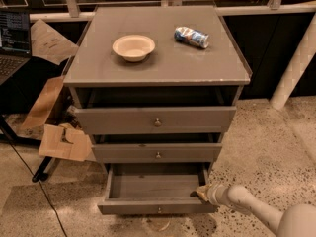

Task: Open bottom drawer

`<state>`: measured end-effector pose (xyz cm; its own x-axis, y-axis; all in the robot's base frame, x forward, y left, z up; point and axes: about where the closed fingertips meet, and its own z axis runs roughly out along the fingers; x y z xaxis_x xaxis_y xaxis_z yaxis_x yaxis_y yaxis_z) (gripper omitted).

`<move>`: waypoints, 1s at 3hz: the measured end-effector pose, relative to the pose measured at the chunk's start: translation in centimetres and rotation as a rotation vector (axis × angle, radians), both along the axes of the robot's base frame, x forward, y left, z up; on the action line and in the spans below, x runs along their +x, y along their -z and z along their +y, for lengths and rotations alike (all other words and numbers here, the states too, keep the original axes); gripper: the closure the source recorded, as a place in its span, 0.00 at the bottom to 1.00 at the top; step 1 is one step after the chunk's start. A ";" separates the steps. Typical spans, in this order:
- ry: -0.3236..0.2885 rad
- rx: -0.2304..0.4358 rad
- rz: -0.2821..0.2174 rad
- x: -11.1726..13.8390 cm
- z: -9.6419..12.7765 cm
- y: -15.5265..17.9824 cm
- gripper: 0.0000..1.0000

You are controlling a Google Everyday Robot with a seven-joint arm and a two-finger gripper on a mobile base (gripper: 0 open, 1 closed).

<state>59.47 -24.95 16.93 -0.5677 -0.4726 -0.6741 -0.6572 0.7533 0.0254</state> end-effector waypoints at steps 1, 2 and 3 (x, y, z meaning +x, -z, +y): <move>-0.016 0.008 0.019 -1.5 0.1 0.3 0.58; -0.016 0.008 0.019 -1.5 0.1 0.1 0.36; -0.055 0.025 0.034 -3.2 0.3 0.3 0.05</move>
Offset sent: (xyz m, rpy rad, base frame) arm -0.0645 -0.0023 -0.0089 0.0423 0.0552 0.0864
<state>56.31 -24.67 16.64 -0.5642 -0.4866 -0.6670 -0.6957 0.7153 0.0667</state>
